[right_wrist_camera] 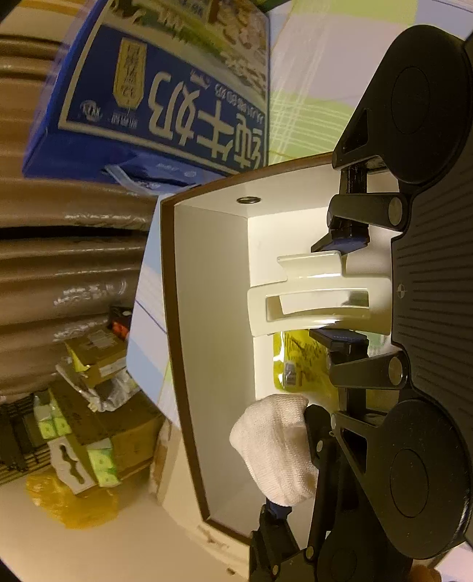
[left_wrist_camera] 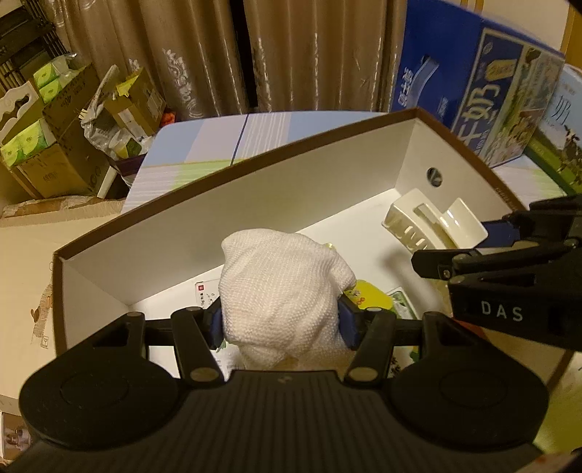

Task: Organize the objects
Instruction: 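Carry white sock and white hair clip over the brown box with both grippers, then open both grippers to drop sock and hair clip into the box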

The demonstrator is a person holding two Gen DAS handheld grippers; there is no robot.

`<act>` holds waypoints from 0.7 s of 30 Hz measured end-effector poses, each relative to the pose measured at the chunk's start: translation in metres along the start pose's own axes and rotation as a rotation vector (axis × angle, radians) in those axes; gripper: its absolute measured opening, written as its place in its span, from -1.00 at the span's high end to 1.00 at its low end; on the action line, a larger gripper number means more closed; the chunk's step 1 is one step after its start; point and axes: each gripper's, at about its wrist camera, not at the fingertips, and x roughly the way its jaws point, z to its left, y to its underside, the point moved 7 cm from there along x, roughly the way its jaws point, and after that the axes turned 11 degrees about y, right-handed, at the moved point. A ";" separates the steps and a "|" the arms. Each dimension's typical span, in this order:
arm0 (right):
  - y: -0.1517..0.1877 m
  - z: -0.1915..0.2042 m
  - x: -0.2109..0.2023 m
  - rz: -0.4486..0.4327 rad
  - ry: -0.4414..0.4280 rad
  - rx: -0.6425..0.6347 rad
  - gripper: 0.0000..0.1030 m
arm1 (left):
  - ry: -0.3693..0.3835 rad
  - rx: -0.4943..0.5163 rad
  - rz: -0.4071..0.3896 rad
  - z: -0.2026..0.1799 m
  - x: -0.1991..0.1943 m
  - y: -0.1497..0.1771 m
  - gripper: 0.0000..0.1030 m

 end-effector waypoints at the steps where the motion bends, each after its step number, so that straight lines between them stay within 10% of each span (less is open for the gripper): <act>1: -0.001 0.000 0.003 -0.001 0.009 -0.011 0.26 | -0.001 -0.001 0.004 0.001 0.003 0.000 -0.05; 21: -0.004 0.000 0.008 -0.044 0.019 -0.065 0.24 | 0.010 0.009 0.018 0.003 0.019 -0.004 -0.07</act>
